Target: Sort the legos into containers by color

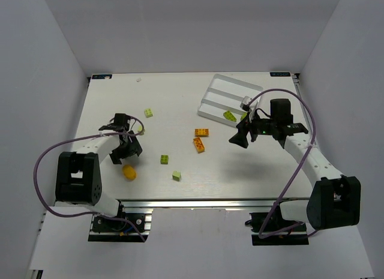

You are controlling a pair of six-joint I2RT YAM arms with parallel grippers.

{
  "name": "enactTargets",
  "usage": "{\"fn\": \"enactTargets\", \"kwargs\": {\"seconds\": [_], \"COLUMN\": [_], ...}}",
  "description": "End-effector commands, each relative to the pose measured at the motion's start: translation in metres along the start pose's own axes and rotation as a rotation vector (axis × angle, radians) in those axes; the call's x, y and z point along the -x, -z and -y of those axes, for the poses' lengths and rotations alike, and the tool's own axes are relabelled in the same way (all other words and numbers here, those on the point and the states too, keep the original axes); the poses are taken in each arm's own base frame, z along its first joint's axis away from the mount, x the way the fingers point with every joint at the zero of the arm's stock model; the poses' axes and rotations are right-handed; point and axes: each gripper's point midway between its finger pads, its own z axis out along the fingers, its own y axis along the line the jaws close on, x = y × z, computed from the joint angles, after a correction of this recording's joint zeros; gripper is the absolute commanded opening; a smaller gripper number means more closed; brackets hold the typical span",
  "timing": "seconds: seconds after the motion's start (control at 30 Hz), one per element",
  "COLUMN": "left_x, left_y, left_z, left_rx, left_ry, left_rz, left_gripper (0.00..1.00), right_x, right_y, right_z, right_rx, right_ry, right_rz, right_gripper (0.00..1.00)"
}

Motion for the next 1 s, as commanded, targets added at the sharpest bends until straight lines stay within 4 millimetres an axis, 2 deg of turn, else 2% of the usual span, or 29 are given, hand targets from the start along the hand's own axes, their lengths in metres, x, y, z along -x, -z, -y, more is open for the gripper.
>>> {"fn": "enactTargets", "kwargs": {"seconds": [0.0,0.27,0.47,0.53,0.63,0.73,0.77,0.83,0.87,0.9,0.93,0.97], "left_x": [0.033,0.052,0.05,0.049,0.053,0.06,0.064,0.068,0.068,0.067,0.074,0.078], "left_y": [0.0,-0.015,-0.024,-0.025,-0.015,0.011,0.02,0.047,0.058,0.071,0.085,0.093], "left_z": [0.007,0.012,0.011,0.008,0.017,0.045,0.052,0.083,0.095,0.107,0.121,0.129], "left_rx": [-0.003,0.029,0.038,0.035,-0.027,-0.167,-0.212,-0.409,-0.474,-0.553,-0.622,-0.662], "left_ry": [-0.01,-0.023,-0.023,-0.016,-0.009,-0.044,-0.057,-0.082,-0.102,-0.11,-0.126,-0.127], "left_rz": [0.094,0.105,0.079,0.075,0.092,0.138,0.155,0.175,0.184,0.177,0.199,0.202], "left_gripper": [0.87,0.77,0.6,0.51,0.38,0.31,0.3,0.28,0.23,0.22,0.2,0.14], "right_x": [0.015,0.011,0.009,0.01,0.007,0.006,0.007,0.01,0.011,0.012,0.011,0.016], "right_y": [0.005,0.009,0.012,0.012,0.013,0.014,0.015,0.014,0.015,0.016,0.015,0.016], "right_z": [-0.003,-0.007,-0.008,-0.007,-0.008,-0.01,-0.01,-0.011,-0.009,-0.006,-0.004,0.0], "right_rx": [-0.003,-0.01,-0.025,-0.032,-0.031,-0.029,-0.03,-0.03,-0.045,-0.067,-0.079,-0.102], "right_ry": [0.042,0.034,0.038,0.039,0.033,0.03,0.034,0.036,0.037,0.016,0.005,0.005], "right_rz": [0.049,0.043,0.032,0.034,0.03,0.024,0.027,0.037,0.044,0.043,0.044,0.059], "right_gripper": [0.85,0.84,0.84,0.83,0.82,0.77,0.75,0.63,0.56,0.38,0.28,0.16]}}
